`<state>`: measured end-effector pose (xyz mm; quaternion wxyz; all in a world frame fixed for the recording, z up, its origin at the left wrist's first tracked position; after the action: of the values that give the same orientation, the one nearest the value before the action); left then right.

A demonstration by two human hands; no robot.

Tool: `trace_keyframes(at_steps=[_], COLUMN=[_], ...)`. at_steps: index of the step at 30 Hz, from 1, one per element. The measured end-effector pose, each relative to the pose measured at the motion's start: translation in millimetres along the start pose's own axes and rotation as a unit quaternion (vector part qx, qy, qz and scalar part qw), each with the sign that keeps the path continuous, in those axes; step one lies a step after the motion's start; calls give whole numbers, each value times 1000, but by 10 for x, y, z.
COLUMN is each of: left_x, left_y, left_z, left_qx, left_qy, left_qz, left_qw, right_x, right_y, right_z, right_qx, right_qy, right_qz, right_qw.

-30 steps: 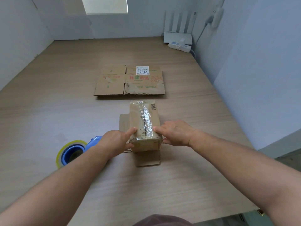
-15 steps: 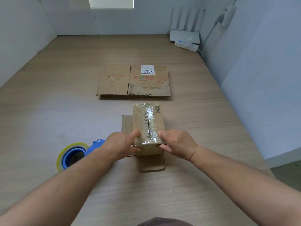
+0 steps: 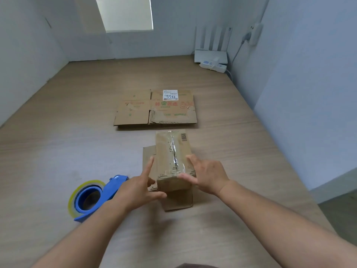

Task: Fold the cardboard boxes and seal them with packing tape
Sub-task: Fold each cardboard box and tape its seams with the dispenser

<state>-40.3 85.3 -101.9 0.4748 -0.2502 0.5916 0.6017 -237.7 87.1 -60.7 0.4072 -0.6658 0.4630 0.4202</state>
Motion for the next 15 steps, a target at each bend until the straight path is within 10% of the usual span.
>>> trace_keyframes(at_steps=[7,15], left_x=[11,17], left_y=[15,126], left_z=[76,140], left_qx=[-93,-136], left_qy=[-2,67], left_qz=[320,275], left_qw=[943,949], right_x=[143,268], right_y=[248,183], right_z=[-93,67], right_qx=[274,324], right_qy=[-49,-115], right_qz=[-192,-191], right_qw=[941,919])
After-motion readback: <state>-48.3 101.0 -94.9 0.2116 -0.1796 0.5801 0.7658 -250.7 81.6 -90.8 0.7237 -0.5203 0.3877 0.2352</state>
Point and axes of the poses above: each hand's wrist, its own z-axis away from the middle knuckle, its own x-axis out of the palm, y = z × x, the point moved 8 cm from there along -z, towards the middle knuckle, and after that the axes turned 12 degrees about y, right-handed, at the moved point
